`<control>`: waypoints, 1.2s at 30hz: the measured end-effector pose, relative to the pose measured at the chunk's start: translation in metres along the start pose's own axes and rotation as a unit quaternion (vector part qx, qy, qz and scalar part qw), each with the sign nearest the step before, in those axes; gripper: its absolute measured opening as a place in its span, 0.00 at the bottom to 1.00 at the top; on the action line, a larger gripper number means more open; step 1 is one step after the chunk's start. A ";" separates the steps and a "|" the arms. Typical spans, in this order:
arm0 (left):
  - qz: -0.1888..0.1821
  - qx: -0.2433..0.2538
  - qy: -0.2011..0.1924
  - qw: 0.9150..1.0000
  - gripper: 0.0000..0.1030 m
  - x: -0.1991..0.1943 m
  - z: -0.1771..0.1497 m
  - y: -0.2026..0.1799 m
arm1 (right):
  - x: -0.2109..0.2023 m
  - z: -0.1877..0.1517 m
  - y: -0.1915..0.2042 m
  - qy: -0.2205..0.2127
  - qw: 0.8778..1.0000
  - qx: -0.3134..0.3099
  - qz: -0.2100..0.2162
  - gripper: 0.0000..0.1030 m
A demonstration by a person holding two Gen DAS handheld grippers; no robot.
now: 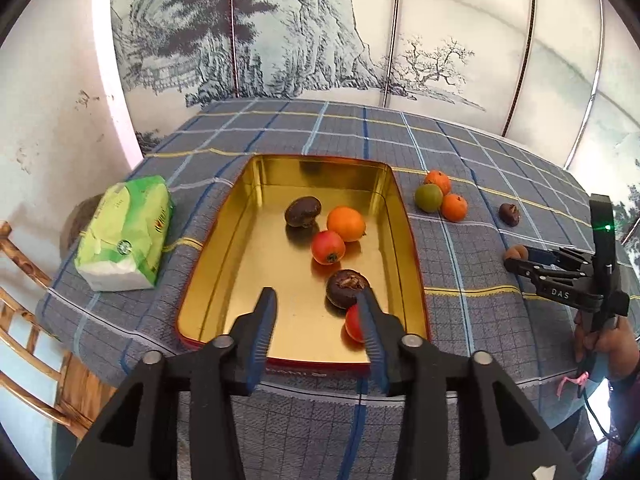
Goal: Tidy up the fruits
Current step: 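Lower the red tomato into the gold tray and open the left gripper, then carry the two brown kiwis into the gold tray and open the right gripper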
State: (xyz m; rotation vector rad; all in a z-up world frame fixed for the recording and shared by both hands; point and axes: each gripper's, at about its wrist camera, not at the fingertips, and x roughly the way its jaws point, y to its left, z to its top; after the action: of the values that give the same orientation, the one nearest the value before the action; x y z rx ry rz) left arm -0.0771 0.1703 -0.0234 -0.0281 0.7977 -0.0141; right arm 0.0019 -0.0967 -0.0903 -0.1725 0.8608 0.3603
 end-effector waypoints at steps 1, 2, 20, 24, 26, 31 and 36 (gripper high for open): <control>0.004 0.003 -0.004 1.000 0.49 -0.002 0.000 0.000 | 0.000 -0.001 0.001 -0.001 1.000 0.003 0.003 0.47; 0.011 0.006 -0.012 1.000 0.51 -0.005 0.000 -0.001 | -0.001 -0.002 0.002 0.000 1.000 0.007 0.004 0.47; 0.049 0.020 -0.047 0.998 0.75 -0.020 -0.002 0.002 | -0.058 0.032 0.084 -0.049 0.995 -0.049 0.065 0.47; 0.059 0.021 -0.054 0.997 0.82 -0.024 -0.003 0.006 | -0.065 0.041 0.112 -0.055 0.992 -0.070 0.088 0.47; 0.066 0.023 -0.057 0.996 0.83 -0.025 -0.004 0.007 | -0.067 0.045 0.124 -0.057 0.990 -0.077 0.100 0.47; 0.077 0.024 -0.058 0.995 0.88 -0.026 -0.007 0.012 | -0.066 0.052 0.154 -0.055 0.986 -0.100 0.120 0.47; 0.083 0.018 -0.061 0.994 0.90 -0.029 -0.010 0.021 | -0.057 0.060 0.179 -0.047 0.982 -0.120 0.138 0.47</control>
State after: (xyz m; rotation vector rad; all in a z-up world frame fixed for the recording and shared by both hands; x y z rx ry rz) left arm -0.1041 0.1913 -0.0105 0.0722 0.6750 0.1297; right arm -0.0574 0.0724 -0.0088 -0.2577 0.7471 0.7269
